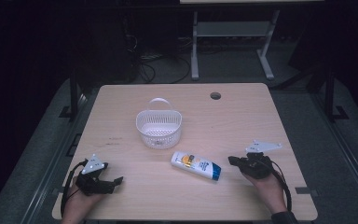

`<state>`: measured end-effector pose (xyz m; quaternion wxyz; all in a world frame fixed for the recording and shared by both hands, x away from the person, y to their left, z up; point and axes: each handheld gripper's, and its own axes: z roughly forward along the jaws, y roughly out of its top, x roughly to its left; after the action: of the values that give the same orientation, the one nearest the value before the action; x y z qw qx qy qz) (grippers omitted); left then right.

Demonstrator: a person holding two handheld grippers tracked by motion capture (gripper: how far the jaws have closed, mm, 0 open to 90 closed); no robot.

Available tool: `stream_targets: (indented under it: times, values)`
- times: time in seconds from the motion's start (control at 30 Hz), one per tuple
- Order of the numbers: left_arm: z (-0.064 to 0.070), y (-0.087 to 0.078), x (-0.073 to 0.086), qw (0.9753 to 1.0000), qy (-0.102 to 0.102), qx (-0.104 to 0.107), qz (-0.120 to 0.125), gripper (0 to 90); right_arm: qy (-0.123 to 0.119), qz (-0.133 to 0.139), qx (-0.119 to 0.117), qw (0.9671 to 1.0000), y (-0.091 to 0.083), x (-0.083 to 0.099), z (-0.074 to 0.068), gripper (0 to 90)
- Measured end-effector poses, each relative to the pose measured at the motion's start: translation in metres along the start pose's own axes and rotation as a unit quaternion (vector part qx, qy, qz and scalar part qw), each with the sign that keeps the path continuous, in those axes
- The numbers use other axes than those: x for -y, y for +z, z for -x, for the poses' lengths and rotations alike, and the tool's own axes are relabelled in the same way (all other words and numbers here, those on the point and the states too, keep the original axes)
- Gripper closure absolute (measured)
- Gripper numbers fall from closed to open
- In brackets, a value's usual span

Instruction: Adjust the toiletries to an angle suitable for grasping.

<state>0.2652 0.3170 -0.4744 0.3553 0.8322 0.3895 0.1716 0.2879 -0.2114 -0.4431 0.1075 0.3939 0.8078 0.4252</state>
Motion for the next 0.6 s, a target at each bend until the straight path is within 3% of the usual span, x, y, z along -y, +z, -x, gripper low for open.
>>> stream_targets:
  times: [0.6]
  values:
    - [0.0, 0.0, 0.0, 1.0, -0.002, 0.0, 0.0, 13.5, -0.021, 0.001, -0.025, 0.9995, 0.023, -0.024, -0.011, 89.3]
